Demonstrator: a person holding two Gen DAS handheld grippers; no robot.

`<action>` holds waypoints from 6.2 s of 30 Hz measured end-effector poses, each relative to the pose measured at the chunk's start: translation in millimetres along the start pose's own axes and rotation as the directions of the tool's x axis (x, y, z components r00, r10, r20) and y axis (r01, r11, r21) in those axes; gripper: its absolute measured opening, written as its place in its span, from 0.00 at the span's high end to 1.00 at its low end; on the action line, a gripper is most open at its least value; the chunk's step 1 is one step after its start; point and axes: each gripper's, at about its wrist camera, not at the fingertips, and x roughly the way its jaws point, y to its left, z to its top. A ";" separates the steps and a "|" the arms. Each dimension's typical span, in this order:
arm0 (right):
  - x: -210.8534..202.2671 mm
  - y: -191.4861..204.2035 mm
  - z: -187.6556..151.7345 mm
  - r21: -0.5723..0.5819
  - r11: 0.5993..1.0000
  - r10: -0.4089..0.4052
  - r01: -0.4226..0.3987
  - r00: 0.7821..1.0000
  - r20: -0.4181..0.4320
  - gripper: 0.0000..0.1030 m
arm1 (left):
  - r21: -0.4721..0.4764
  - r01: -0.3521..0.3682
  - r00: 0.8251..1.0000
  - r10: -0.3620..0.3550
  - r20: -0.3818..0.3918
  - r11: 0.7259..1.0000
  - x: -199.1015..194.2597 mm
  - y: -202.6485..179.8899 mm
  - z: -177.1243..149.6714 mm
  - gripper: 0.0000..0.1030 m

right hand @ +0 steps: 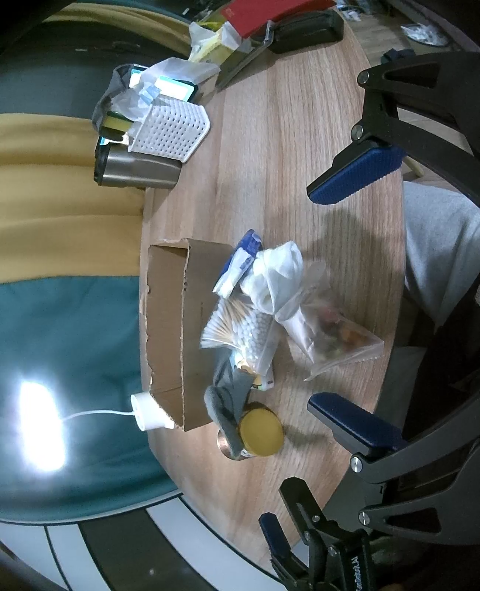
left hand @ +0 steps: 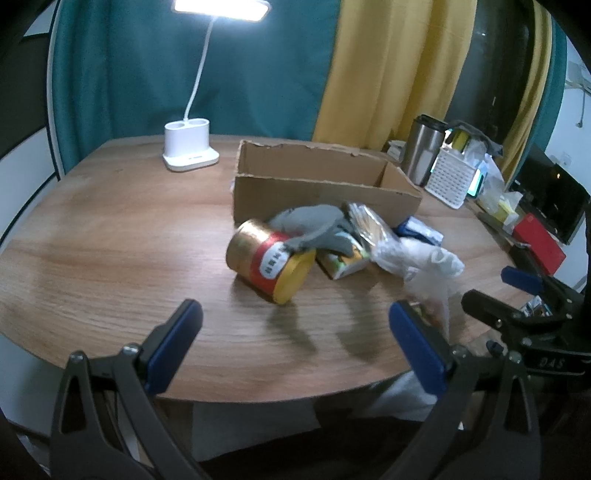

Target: Organize objects

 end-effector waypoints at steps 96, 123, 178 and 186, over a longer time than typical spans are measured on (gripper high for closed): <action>36.3 2.6 5.0 0.026 0.993 0.117 -0.115 0.988 -0.097 0.46 | 0.172 0.046 0.997 -0.035 -0.065 0.984 37.3 -20.4 16.7 0.32; 9.6 -35.7 38.1 0.015 0.986 0.169 -0.168 0.986 -0.012 0.46 | 0.174 0.032 0.999 -0.032 -0.002 0.984 19.2 -58.9 54.0 0.32; 91.8 -47.3 143.8 -0.058 0.976 0.209 -0.210 0.978 -0.031 0.46 | 0.108 0.004 1.000 -0.002 -0.020 0.994 97.2 -34.9 138.5 0.31; 106.2 -39.5 157.4 -0.078 0.974 0.211 -0.213 0.977 -0.030 0.46 | 0.094 -0.002 1.000 0.005 -0.028 0.996 109.1 -29.4 143.3 0.31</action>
